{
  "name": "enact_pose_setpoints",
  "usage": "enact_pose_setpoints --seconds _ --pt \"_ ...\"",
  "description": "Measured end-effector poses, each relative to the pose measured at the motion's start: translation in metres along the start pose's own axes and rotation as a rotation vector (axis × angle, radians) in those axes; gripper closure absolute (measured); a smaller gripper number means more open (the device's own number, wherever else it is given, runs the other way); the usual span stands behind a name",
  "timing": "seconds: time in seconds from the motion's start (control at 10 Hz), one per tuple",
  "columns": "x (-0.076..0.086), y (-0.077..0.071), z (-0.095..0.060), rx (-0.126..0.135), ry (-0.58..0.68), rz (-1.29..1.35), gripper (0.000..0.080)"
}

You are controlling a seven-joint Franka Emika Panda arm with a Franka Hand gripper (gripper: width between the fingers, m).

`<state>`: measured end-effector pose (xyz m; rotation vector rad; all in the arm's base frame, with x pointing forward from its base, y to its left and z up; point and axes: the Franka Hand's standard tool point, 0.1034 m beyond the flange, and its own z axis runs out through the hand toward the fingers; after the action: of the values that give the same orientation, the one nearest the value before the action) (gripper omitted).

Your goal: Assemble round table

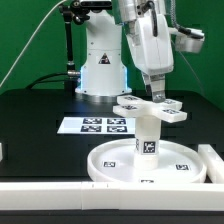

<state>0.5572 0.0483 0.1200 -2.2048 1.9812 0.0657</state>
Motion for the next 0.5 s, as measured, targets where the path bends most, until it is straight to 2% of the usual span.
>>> enact_pose_setpoints --seconds 0.1,0.5 --pt "-0.0041 0.0015 0.0026 -0.016 0.017 -0.176 0.0151" --pt "-0.0075 0.0018 0.0033 -0.019 0.01 -0.489 0.0151"
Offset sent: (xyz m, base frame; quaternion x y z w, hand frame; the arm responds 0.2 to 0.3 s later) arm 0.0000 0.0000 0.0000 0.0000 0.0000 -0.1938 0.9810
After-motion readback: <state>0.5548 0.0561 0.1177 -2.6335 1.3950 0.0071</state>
